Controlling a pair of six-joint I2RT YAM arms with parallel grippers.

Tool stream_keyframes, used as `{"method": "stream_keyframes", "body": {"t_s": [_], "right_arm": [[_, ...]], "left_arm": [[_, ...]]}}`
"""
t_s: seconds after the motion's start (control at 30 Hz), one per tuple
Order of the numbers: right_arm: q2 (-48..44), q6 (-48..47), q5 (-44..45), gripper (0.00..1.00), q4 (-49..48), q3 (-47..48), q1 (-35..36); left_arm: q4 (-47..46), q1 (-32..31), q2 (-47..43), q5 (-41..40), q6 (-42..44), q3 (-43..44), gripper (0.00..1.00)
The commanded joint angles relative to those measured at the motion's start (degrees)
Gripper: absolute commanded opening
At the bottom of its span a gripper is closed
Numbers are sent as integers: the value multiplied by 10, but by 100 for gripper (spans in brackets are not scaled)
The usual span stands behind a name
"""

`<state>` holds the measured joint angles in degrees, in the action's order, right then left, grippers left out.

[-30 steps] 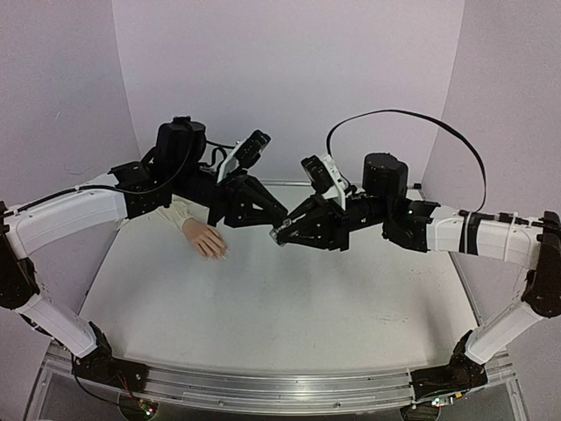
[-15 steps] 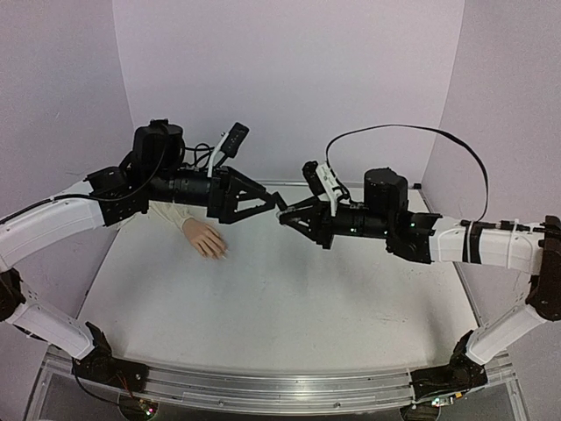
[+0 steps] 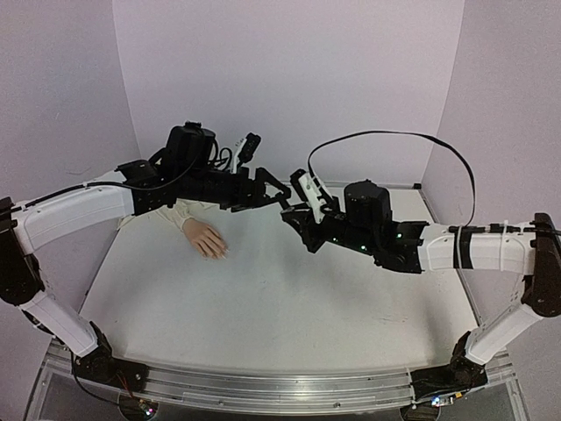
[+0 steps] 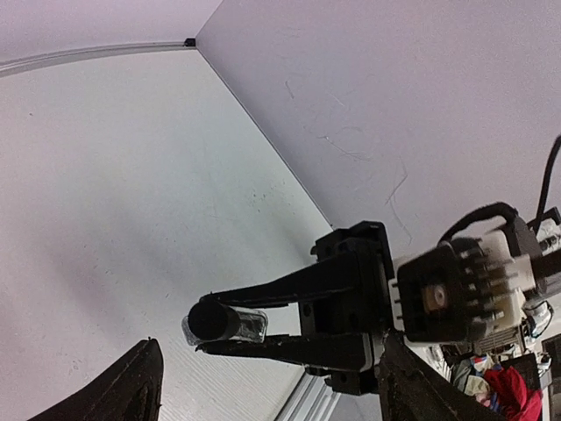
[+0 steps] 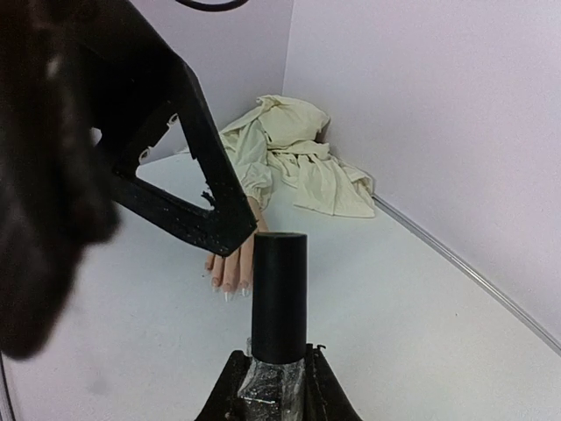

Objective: Paint the nails

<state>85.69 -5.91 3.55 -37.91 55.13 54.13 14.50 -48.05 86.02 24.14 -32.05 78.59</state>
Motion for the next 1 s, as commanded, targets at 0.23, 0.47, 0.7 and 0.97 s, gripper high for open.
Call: {"method": "stream_keyframes", "body": {"t_s": [0.23,0.47,0.7,0.97], "right_arm": [[14,-28,86,0,-44,37,28],[26,-29,88,0,-55,42,34],[27,-15,43,0,-59,50,34],[-3,105,-543,0,-103,46,-58]], "left_arm": [[-31,-9,54,-35,-51,55,60],[-31,-12,60,-54,-40,55,28],[-31,-13,63,-39,-21,49,3],[-104,-15,22,336,205,28,0]]}}
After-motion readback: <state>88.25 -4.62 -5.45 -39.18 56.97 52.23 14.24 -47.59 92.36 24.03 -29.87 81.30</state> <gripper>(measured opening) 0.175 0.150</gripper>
